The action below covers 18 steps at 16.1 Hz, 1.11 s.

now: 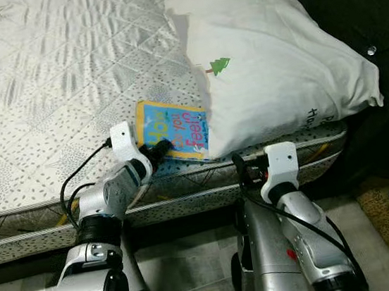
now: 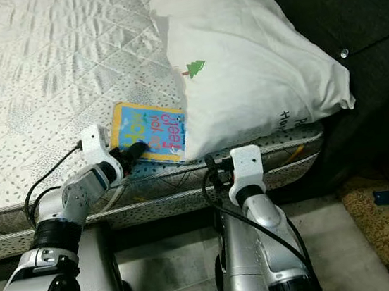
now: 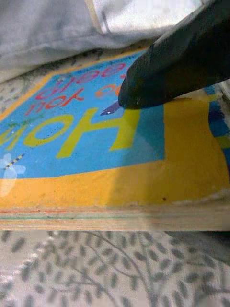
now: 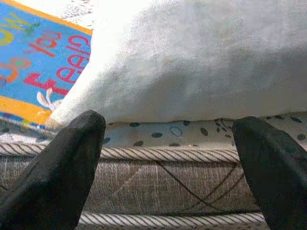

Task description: Clean up the room

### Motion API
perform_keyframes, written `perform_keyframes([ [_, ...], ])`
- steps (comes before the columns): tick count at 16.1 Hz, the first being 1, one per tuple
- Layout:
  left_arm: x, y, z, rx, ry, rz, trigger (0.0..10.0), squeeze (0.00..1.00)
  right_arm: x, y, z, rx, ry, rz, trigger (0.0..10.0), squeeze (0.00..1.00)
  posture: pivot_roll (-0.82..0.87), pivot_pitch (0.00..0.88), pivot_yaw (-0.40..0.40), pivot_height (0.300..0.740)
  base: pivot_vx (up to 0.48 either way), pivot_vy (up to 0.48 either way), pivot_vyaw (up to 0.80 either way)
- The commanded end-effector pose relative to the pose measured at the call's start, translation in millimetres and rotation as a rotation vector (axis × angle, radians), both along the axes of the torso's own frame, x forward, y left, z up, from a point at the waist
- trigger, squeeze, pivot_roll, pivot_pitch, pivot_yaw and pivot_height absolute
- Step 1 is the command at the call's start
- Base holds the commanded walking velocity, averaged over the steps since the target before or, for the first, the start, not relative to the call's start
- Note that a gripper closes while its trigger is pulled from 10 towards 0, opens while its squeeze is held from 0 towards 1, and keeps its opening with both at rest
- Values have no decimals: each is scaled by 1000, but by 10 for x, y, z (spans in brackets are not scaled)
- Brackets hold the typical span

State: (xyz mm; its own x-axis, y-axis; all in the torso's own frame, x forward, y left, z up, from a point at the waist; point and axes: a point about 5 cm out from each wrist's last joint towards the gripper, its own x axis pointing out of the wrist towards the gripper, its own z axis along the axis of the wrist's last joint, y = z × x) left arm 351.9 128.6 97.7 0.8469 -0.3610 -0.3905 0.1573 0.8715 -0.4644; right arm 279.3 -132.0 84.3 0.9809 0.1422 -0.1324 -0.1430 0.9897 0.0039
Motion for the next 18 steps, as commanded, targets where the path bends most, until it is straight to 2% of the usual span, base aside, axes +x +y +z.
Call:
perform_keyframes([
  [1,-70,8,-118,61,54,-5,10000,1000,-7,-31,-31,2,10,-20,10000,0,-5,115,-47,482,0,0,0],
  [4,-109,111,-108,100,53,47,10000,1000,19,-21,-34,9,6,-24,10000,0,8,106,-40,482,0,0,0],
  [11,-97,498,-66,261,33,125,10000,1000,90,9,-33,21,-6,-32,10000,0,26,78,-26,482,0,0,0],
  [13,-102,506,-45,311,19,96,10000,1000,100,5,-32,22,-10,-33,10000,0,29,73,-26,482,0,0,0],
  [15,-144,426,-70,256,50,50,10000,1000,114,7,-36,23,-11,-33,10000,0,31,69,-25,482,0,0,0],
  [18,-157,444,-64,312,66,-12,10000,1000,127,12,-44,25,-15,-32,10000,0,35,66,-23,482,0,0,0],
])
